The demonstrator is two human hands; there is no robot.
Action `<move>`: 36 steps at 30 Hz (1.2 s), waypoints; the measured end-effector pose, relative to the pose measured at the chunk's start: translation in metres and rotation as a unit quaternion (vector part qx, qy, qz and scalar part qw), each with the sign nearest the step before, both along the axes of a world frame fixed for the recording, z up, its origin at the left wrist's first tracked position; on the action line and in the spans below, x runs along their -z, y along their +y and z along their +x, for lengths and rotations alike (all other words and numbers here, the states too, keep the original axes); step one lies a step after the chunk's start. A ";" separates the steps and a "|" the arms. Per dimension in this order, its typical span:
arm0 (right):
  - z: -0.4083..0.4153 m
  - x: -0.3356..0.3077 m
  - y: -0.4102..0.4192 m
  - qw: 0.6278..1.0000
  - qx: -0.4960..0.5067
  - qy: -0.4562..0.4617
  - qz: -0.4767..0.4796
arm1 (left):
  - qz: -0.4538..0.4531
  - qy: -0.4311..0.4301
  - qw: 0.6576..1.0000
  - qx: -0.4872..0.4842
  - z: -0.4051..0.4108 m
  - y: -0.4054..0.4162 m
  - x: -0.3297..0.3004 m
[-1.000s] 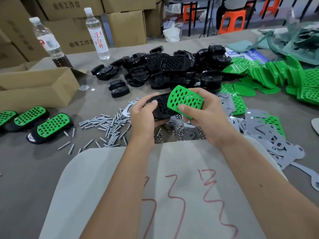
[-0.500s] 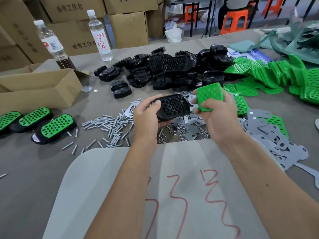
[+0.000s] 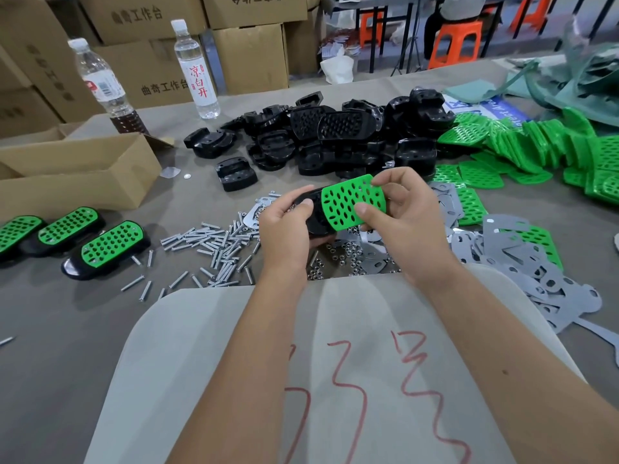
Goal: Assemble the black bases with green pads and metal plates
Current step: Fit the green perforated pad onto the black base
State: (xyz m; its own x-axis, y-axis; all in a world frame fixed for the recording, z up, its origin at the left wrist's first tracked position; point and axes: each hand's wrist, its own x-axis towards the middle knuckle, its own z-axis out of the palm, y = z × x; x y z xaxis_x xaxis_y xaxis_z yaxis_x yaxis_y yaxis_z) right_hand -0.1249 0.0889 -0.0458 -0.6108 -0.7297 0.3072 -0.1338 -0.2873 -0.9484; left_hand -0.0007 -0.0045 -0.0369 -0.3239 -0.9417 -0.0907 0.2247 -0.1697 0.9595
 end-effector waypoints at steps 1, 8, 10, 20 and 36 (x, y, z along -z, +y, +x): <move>0.003 0.000 0.000 1.000 -0.006 0.008 -0.001 | -0.005 -0.006 1.000 0.001 -0.001 0.000 0.000; 0.007 0.000 -0.002 0.999 0.027 0.046 0.015 | -0.019 -0.003 1.000 0.011 0.000 0.001 0.001; 0.008 0.001 -0.003 0.998 0.039 0.038 0.023 | -0.033 -0.005 0.999 0.013 0.000 0.002 0.001; 0.007 0.001 -0.004 0.995 0.053 0.040 0.076 | -0.057 -0.036 0.998 -0.003 -0.001 0.006 0.000; 0.003 0.003 -0.004 0.983 0.105 0.097 0.118 | -0.091 -0.064 0.994 0.023 0.001 0.004 0.005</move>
State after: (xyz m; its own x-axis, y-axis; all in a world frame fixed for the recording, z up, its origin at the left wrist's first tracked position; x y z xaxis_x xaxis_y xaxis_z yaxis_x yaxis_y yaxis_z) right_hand -0.1220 0.0847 -0.0487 -0.7024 -0.6584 0.2704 -0.3510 -0.0101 -0.9363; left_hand -0.0001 -0.0010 -0.0417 -0.3633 -0.9309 0.0370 0.0949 0.0026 0.9955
